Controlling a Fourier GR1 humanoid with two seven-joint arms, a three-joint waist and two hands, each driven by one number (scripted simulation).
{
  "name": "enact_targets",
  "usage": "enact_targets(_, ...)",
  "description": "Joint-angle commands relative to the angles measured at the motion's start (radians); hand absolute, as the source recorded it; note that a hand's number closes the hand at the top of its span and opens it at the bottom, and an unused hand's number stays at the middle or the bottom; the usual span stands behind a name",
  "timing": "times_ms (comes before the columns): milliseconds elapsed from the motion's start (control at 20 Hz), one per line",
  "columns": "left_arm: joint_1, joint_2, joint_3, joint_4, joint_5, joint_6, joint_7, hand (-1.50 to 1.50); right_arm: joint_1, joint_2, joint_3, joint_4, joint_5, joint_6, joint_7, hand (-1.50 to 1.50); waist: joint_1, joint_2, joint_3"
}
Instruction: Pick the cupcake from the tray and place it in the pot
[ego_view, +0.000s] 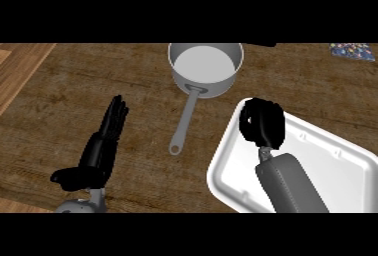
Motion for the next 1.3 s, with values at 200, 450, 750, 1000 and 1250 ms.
enact_targets(200, -0.046, -0.020, -0.058, 0.030, -0.009, -0.035, 0.014, 0.00, -0.338, 0.028, 0.120, 0.068, 0.046, 0.088, 0.342, 1.50, 0.091, -0.004, 0.002)
enact_targets(450, -0.068, -0.033, -0.074, 0.039, -0.018, -0.033, 0.024, 0.00, -0.525, 0.028, 0.158, 0.138, 0.118, 0.147, 0.555, 1.50, 0.103, -0.009, -0.002)
enact_targets(750, -0.089, -0.035, -0.080, 0.060, -0.027, -0.034, 0.032, 0.00, -0.697, 0.028, 0.196, 0.226, 0.141, 0.230, 0.811, 1.50, 0.107, -0.007, 0.000)
enact_targets(1000, -0.116, -0.044, -0.060, 0.077, -0.024, -0.019, 0.033, 0.00, -0.815, 0.028, 0.180, 0.307, 0.145, 0.257, 0.909, 1.50, 0.084, 0.001, 0.001)
enact_targets(1250, -0.121, -0.030, -0.038, 0.089, -0.030, -0.011, 0.023, 0.00, -0.874, 0.028, 0.182, 0.386, 0.129, 0.286, 0.982, 1.50, 0.063, 0.001, 0.002)
